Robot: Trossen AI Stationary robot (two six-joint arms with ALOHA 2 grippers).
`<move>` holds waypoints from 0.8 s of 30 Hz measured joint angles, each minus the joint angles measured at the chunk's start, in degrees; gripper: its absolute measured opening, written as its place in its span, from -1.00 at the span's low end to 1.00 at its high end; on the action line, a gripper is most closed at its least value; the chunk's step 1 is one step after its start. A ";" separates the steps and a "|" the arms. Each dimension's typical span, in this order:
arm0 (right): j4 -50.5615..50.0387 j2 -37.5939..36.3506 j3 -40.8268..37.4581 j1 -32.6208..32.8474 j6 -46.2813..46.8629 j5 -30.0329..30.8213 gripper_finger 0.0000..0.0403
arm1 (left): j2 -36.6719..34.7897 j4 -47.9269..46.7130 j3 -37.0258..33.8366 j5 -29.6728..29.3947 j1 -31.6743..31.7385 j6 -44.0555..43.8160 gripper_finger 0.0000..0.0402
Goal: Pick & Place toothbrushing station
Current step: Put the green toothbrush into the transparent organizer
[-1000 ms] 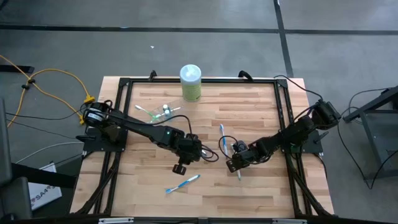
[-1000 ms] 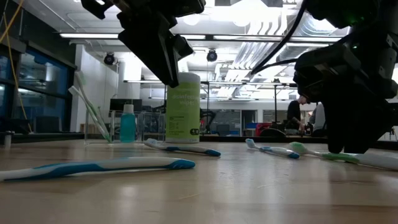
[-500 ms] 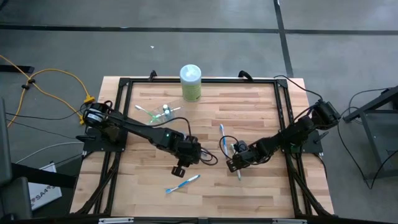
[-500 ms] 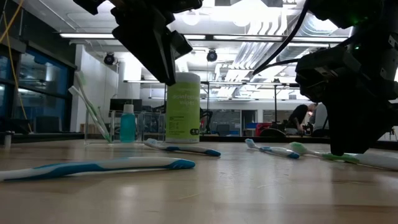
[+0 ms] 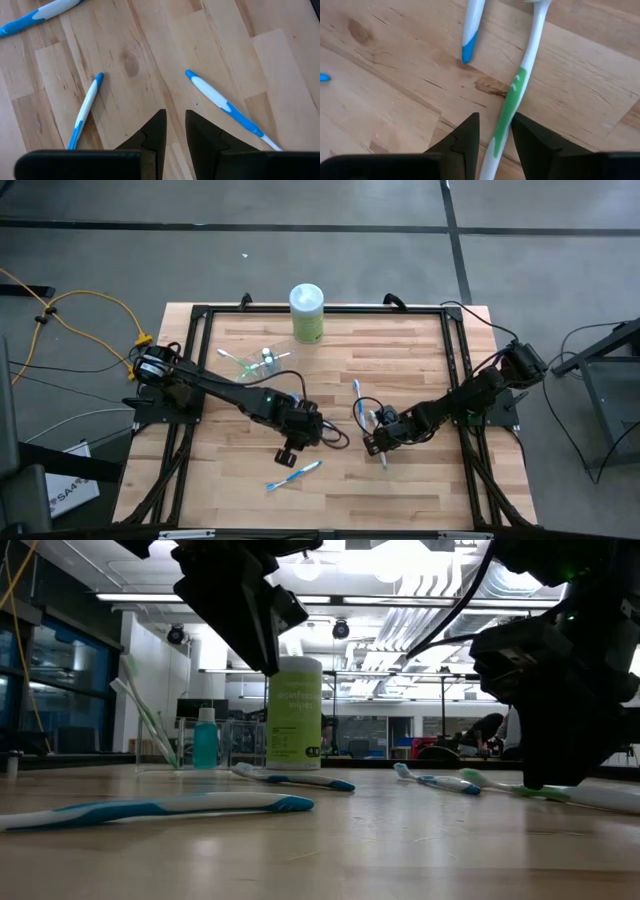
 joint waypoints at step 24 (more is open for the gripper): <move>-4.69 0.02 0.04 -1.44 -2.43 0.84 -0.46 | 0.00 0.02 0.00 0.00 -0.52 -2.88 -0.66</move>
